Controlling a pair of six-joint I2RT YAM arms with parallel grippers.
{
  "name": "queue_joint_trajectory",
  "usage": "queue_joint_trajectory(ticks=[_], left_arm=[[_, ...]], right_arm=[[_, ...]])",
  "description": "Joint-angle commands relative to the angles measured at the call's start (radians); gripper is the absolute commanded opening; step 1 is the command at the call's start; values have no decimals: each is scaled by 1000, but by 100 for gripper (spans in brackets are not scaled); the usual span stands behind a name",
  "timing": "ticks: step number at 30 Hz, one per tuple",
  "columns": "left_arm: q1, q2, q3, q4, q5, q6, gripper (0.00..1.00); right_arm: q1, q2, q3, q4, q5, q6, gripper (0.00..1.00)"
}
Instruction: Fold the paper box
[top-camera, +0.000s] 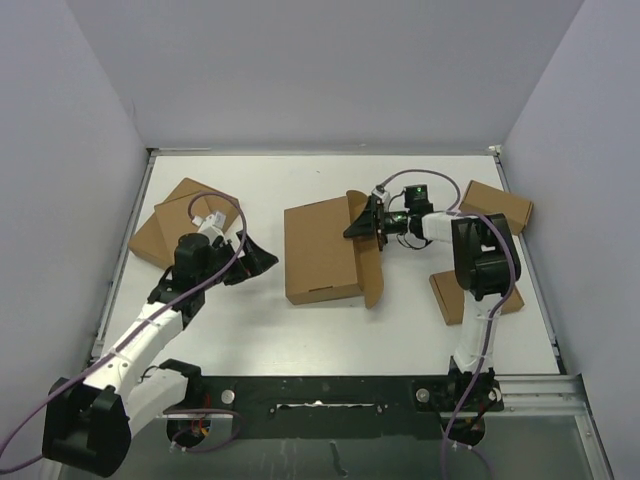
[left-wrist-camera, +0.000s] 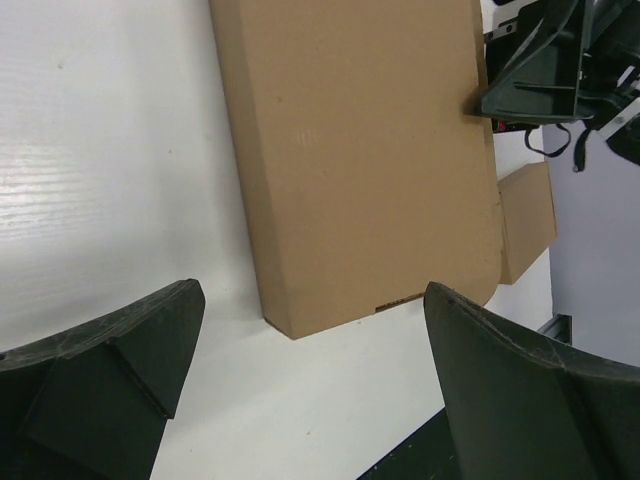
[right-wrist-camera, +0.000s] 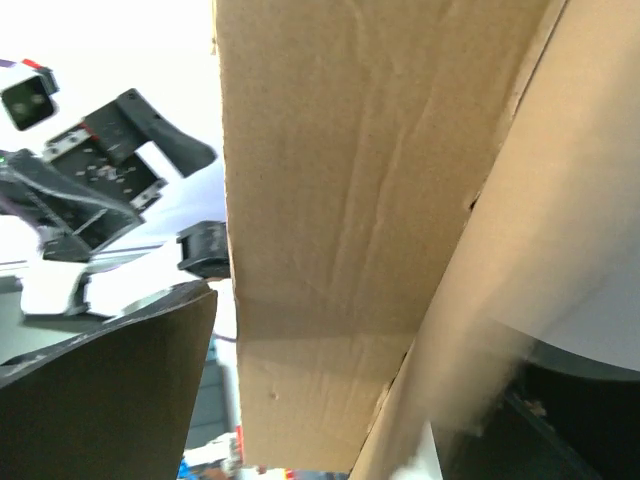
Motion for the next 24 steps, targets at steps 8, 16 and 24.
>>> queue_joint_trajectory(ticks=[8, 16, 24], left_arm=[[4, 102, 142, -26, 5, 40, 92], [12, 102, 153, -1, 51, 51, 92], [16, 198, 161, 73, 127, 24, 82]], right_arm=[[-31, -99, 165, -682, 344, -713, 95], [-103, -242, 105, -751, 485, -952, 97], [-108, -390, -9, -671, 334, -1044, 56]])
